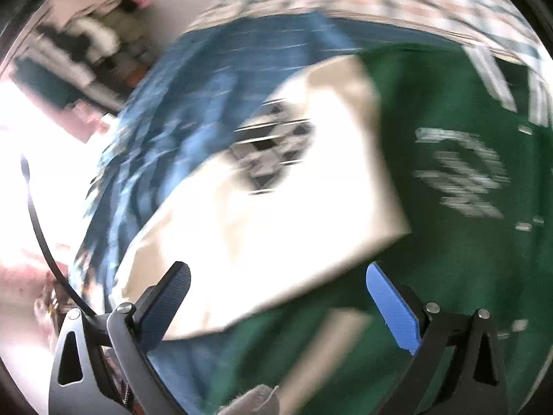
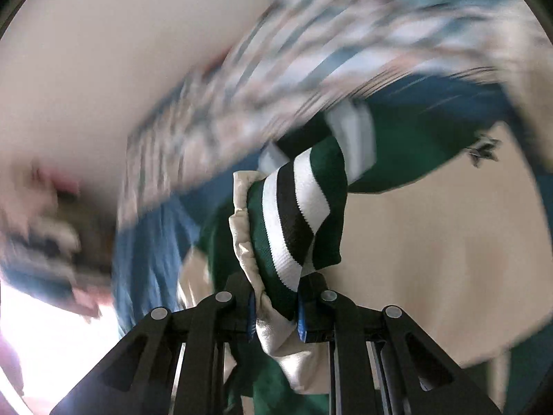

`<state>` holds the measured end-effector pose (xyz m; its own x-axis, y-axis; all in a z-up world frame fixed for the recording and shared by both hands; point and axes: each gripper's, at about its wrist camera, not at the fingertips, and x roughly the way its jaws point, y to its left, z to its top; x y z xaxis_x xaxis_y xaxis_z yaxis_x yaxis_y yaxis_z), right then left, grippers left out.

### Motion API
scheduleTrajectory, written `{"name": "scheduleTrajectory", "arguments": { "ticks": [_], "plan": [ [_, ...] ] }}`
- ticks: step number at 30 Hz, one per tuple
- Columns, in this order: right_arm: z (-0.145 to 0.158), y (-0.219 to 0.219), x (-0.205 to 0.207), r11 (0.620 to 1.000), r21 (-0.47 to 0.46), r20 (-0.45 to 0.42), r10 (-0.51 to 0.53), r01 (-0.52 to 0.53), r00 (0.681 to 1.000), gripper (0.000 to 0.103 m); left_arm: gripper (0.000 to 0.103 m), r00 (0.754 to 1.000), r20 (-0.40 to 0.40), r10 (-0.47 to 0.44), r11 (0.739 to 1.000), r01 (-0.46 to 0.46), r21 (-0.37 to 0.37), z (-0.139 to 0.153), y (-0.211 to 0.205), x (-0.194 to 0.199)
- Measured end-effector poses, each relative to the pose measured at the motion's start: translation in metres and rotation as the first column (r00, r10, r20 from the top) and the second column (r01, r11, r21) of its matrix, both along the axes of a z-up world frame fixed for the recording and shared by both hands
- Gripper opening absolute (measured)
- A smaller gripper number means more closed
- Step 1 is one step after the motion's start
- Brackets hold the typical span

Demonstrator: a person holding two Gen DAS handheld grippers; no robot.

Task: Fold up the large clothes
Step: 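Grasp the patched sleeve cuff with the left gripper while the right gripper holds its cuff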

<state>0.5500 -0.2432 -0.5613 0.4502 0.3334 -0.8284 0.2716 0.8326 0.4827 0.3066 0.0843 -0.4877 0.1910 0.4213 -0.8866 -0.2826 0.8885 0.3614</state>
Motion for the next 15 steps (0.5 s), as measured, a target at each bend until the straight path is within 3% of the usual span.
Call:
{"name": "scheduleTrajectory", "arguments": {
  "ticks": [2, 4, 6, 7, 9, 12, 13, 14, 15],
  "plan": [
    [-0.042, 0.064, 0.024, 0.993, -0.059, -0.048, 0.102, -0.104, 0.994, 0.018, 0.103, 0.999, -0.009, 0.046, 0.999, -0.046, 0.028, -0.001, 0.033, -0.014],
    [-0.086, 0.128, 0.034, 0.967, -0.115, -0.145, 0.209, -0.226, 0.967, 0.019, 0.103, 0.994, -0.021, 0.104, 0.994, -0.103, 0.042, -0.004, 0.068, -0.032],
    [-0.123, 0.165, 0.041, 0.943, -0.082, -0.233, 0.296, -0.323, 0.926, 0.035, 0.103, 0.987, -0.04, 0.156, 0.987, -0.155, 0.039, -0.007, 0.097, -0.049],
    [-0.13, 0.175, 0.043, 0.933, -0.066, -0.247, 0.328, -0.353, 0.912, 0.051, 0.103, 0.98, -0.05, 0.193, 0.981, -0.192, 0.026, -0.008, 0.111, -0.061],
    [-0.114, 0.181, 0.032, 0.929, 0.035, -0.183, 0.369, -0.369, 0.911, 0.07, 0.103, 0.956, -0.08, 0.281, 0.958, -0.285, -0.041, -0.012, 0.138, -0.085],
    [-0.079, 0.151, 0.012, 0.921, 0.183, -0.096, 0.365, -0.344, 0.926, 0.073, 0.103, 0.897, -0.117, 0.426, 0.876, -0.441, -0.195, -0.018, 0.167, -0.123],
    [-0.07, 0.138, 0.003, 0.924, 0.2, -0.095, 0.35, -0.326, 0.932, 0.073, 0.103, 0.876, -0.124, 0.465, 0.836, -0.481, -0.265, -0.022, 0.174, -0.135],
    [-0.064, 0.124, -0.006, 0.933, 0.191, -0.109, 0.328, -0.304, 0.938, 0.073, 0.103, 0.848, -0.138, 0.513, 0.774, -0.525, -0.354, -0.028, 0.182, -0.148],
    [-0.062, 0.113, -0.013, 0.941, 0.178, -0.126, 0.313, -0.289, 0.941, 0.073, 0.103, 0.829, -0.151, 0.539, 0.732, -0.549, -0.404, -0.035, 0.187, -0.153]
  ]
}}
